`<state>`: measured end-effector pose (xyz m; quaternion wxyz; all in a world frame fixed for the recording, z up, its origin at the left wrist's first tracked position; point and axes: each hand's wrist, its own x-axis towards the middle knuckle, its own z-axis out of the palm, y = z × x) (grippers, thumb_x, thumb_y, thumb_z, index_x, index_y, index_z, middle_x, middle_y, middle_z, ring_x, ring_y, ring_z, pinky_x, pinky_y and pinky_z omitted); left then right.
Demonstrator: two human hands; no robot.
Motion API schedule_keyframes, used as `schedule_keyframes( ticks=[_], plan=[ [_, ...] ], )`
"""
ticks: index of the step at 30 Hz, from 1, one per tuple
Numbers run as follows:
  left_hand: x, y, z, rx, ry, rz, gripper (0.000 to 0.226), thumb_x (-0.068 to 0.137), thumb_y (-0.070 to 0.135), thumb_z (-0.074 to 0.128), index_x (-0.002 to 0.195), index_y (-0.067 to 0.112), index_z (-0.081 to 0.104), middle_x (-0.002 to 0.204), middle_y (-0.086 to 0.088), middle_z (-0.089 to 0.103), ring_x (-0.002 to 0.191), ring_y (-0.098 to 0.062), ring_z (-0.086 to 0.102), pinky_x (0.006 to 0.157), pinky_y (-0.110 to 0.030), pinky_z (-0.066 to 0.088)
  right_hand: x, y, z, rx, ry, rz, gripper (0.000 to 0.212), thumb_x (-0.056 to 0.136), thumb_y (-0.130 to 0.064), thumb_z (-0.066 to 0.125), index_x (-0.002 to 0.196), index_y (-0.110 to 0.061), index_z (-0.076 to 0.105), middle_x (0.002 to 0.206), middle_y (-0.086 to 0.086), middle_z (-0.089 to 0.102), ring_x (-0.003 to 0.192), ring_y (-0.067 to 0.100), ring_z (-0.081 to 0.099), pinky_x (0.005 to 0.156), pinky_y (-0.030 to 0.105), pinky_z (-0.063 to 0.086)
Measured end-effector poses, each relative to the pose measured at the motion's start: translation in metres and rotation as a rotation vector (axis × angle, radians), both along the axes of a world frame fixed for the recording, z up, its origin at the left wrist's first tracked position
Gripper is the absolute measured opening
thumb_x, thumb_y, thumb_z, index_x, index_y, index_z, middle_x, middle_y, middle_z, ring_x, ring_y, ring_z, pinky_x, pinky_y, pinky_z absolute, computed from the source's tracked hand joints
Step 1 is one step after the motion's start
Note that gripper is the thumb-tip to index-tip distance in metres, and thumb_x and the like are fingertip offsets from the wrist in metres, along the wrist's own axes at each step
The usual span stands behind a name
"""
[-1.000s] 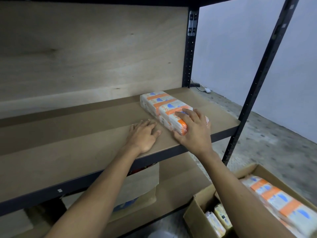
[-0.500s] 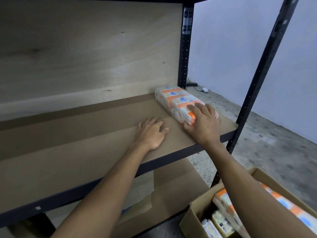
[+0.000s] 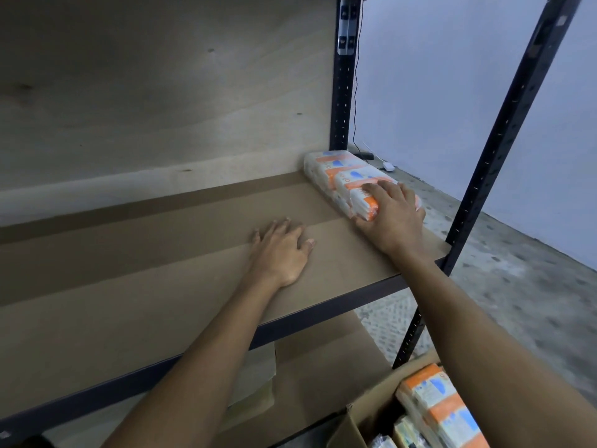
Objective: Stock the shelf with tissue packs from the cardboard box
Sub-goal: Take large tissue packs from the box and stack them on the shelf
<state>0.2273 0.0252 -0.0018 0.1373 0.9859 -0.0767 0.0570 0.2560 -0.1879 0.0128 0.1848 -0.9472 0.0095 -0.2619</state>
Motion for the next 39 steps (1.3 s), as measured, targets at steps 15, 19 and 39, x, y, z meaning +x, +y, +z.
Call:
schedule_keyframes(
  ticks=[15, 19, 39],
  plan=[
    [0.002, -0.001, -0.003, -0.005, -0.05, 0.004, 0.052, 0.097, 0.053, 0.03, 0.145, 0.032, 0.034, 0.159, 0.001, 0.022, 0.147, -0.018, 0.016, 0.119, -0.048, 0.008, 0.043, -0.009, -0.002, 0.013, -0.024, 0.043, 0.061, 0.074, -0.053, 0.064, 0.13, -0.037, 0.048, 0.144, -0.006, 0.04, 0.138, 0.025, 0.023, 0.101, 0.061, 0.029],
    [0.003, -0.001, -0.004, 0.001, -0.054, -0.001, 0.053, 0.098, 0.053, 0.03, 0.146, 0.032, 0.033, 0.159, 0.001, 0.023, 0.147, -0.019, 0.016, 0.119, -0.048, 0.008, 0.047, -0.007, 0.0, 0.03, -0.018, 0.047, 0.06, 0.074, -0.048, 0.065, 0.13, -0.035, 0.048, 0.145, -0.005, 0.04, 0.139, 0.026, 0.021, 0.1, 0.06, 0.026],
    [0.006, 0.0, -0.007, 0.013, -0.087, 0.003, 0.05, 0.096, 0.054, 0.032, 0.141, 0.034, 0.039, 0.155, 0.003, 0.031, 0.143, -0.018, 0.024, 0.117, -0.047, 0.015, 0.033, -0.015, 0.004, -0.043, 0.013, 0.084, 0.069, 0.073, -0.056, 0.061, 0.135, -0.038, 0.038, 0.151, -0.004, 0.031, 0.143, 0.028, 0.01, 0.104, 0.065, 0.015]
  ],
)
